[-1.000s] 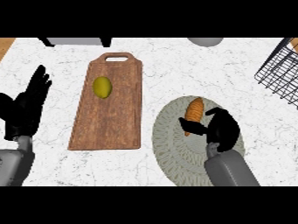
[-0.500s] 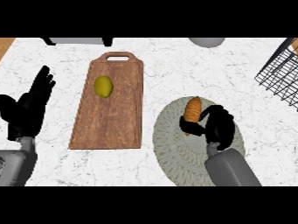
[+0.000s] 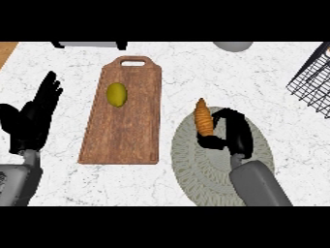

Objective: Pick the croissant from the placemat and place it in the basket

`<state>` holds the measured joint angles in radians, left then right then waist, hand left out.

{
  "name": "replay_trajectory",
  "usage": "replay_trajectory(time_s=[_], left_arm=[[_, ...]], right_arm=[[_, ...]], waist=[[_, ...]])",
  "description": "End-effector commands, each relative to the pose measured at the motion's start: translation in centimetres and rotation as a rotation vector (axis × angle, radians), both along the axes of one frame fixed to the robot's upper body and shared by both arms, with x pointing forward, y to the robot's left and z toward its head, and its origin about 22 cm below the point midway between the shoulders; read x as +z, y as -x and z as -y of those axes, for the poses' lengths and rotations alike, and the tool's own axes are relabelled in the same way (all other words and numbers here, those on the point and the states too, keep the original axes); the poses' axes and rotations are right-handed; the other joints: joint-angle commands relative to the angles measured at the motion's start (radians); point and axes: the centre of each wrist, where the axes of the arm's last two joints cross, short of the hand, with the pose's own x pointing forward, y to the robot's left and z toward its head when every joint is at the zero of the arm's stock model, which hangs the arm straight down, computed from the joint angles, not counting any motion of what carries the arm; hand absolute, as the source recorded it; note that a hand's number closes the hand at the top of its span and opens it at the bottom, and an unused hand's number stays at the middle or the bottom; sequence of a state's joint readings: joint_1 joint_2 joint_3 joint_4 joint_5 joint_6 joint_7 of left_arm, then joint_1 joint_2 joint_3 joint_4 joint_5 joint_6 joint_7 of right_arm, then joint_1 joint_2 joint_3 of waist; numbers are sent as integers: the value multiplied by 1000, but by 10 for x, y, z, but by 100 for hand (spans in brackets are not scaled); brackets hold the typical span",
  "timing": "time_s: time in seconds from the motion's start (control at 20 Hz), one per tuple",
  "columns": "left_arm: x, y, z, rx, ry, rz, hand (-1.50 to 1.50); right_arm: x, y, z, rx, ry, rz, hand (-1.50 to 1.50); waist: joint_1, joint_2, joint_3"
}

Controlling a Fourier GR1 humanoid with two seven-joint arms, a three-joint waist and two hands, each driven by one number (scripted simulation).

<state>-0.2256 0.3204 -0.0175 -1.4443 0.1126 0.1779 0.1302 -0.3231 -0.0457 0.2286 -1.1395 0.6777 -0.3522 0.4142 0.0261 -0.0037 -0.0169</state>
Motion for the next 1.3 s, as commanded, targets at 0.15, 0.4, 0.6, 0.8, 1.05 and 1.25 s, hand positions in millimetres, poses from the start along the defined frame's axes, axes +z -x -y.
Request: replay_trajectory(time_s=[0.15, 0.4, 0.6, 0.8, 1.05, 1.25], left_arm=[[-4, 3, -2, 18, 2, -24, 0], [0, 7, -14, 47, -8, -13, 0], [2, 13, -31, 52, 0, -23, 0], [-14, 13, -10, 36, -9, -18, 0], [-2, 5, -27, 37, -11, -8, 0], [-19, 19, -15, 28, -12, -19, 0]], right_arm=[[20, -10, -27, 75, -294, 280, 150], [49, -11, -16, 60, -322, 427, 150], [100, -20, -7, -9, -255, 475, 150], [161, -42, 8, -56, -239, 454, 150], [189, -64, 27, -191, -308, 551, 150], [207, -87, 24, -252, -282, 563, 150]], waist=[[1, 8, 20], [-26, 2, 17], [-29, 1, 16], [-27, 2, 16], [-21, 5, 17], [-13, 6, 17]])
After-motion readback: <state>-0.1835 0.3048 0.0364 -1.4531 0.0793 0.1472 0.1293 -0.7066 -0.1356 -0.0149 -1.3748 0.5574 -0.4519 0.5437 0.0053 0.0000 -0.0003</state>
